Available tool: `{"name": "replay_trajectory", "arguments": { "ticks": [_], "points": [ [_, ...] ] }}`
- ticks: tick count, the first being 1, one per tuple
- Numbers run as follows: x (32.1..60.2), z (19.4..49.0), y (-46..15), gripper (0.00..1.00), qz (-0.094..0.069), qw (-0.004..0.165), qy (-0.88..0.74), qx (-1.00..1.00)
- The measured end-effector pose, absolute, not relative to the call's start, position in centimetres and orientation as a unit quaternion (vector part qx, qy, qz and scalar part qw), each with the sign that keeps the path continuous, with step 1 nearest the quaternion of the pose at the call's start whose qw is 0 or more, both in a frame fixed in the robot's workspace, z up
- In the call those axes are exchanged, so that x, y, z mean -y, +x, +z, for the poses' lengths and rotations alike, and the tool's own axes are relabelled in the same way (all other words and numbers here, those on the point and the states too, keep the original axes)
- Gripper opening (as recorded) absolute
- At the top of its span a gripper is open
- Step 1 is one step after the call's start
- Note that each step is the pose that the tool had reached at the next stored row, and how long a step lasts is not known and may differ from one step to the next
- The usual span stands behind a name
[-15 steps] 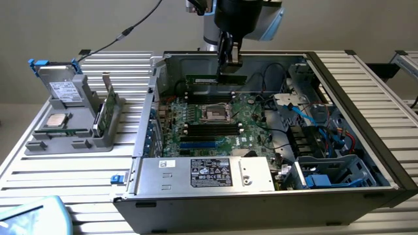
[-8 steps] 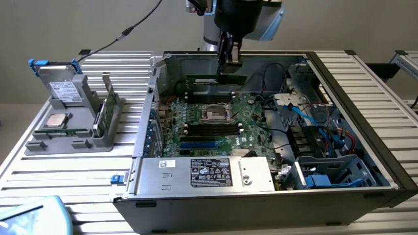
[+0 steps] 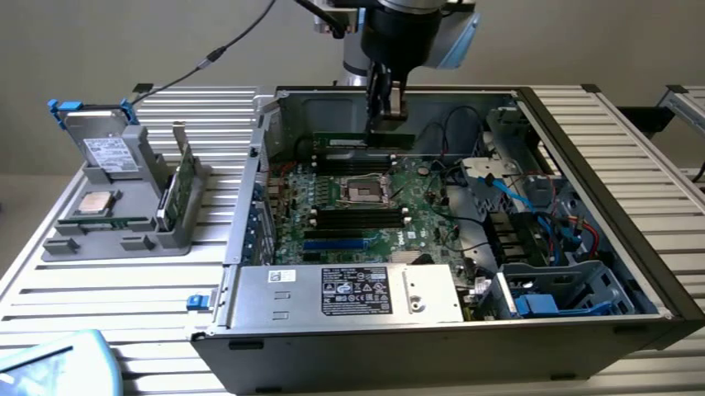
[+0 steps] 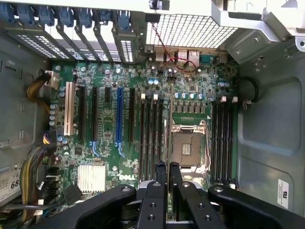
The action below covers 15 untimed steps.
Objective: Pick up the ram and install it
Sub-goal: 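Insert the ram into the slot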
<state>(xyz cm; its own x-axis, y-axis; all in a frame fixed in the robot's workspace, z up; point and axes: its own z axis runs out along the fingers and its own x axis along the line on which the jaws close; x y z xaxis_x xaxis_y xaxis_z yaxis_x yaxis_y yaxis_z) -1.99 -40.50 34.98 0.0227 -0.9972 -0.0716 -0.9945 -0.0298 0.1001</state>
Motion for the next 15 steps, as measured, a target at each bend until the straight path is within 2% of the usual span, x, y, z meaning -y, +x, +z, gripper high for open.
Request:
{"name": "replay_trajectory", "arguments": {
  "ticks": [15],
  "points": [
    [40.6,32.2,-2.0,0.14,-0.061,0.011,0.715,0.696]
  ]
}}
